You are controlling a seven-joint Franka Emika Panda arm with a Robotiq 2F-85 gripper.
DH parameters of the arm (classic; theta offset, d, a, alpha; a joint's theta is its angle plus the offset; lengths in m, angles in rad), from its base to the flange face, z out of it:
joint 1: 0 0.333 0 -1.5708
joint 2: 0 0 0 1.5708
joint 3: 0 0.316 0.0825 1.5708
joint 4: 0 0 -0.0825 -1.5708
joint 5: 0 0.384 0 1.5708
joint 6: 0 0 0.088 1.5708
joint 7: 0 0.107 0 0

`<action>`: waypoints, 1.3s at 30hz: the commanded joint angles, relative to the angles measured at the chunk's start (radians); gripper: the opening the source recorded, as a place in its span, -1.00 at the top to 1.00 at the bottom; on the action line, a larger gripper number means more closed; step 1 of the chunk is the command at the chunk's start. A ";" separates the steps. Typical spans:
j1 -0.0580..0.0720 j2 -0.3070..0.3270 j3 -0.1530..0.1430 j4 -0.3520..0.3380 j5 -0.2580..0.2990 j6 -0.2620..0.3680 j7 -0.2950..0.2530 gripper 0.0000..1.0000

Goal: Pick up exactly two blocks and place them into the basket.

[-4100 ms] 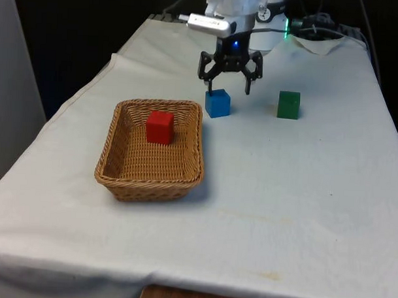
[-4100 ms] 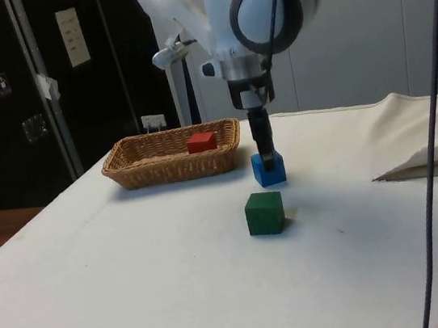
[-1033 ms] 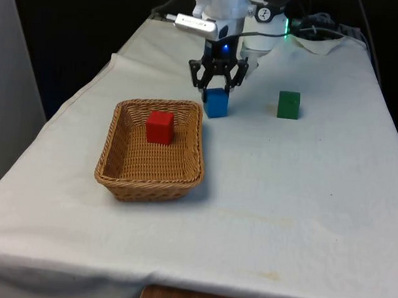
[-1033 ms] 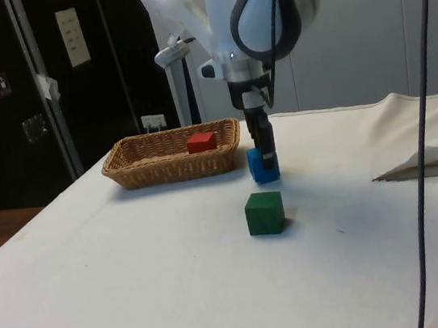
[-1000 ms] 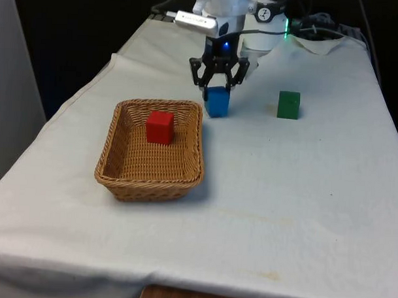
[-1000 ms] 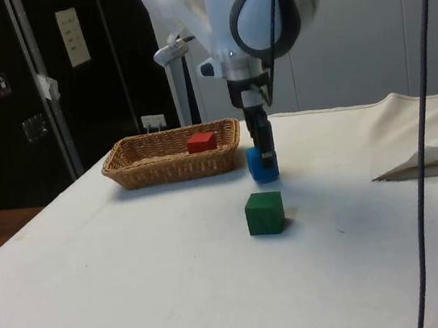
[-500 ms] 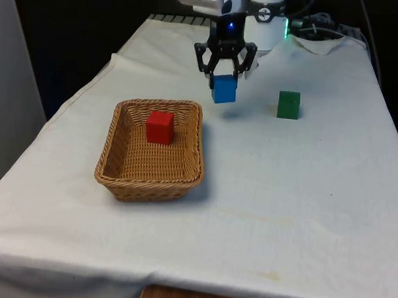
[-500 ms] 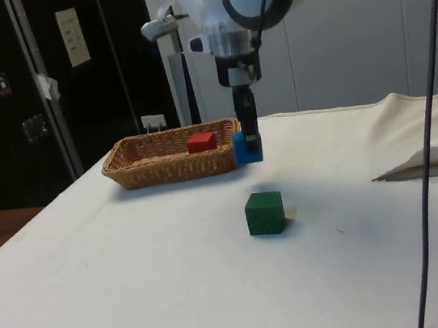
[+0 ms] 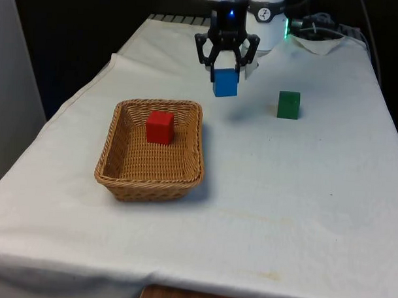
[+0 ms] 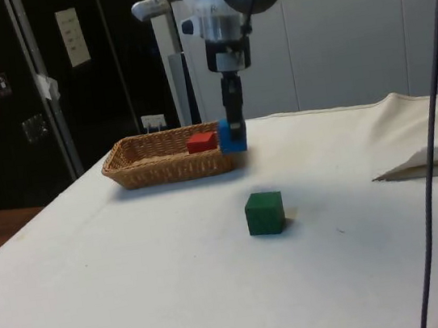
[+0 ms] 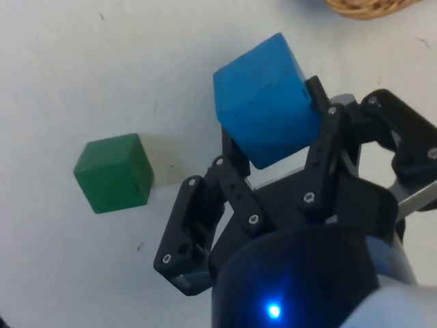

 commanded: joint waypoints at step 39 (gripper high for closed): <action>-0.008 0.148 0.018 0.396 0.145 -0.222 -0.051 0.97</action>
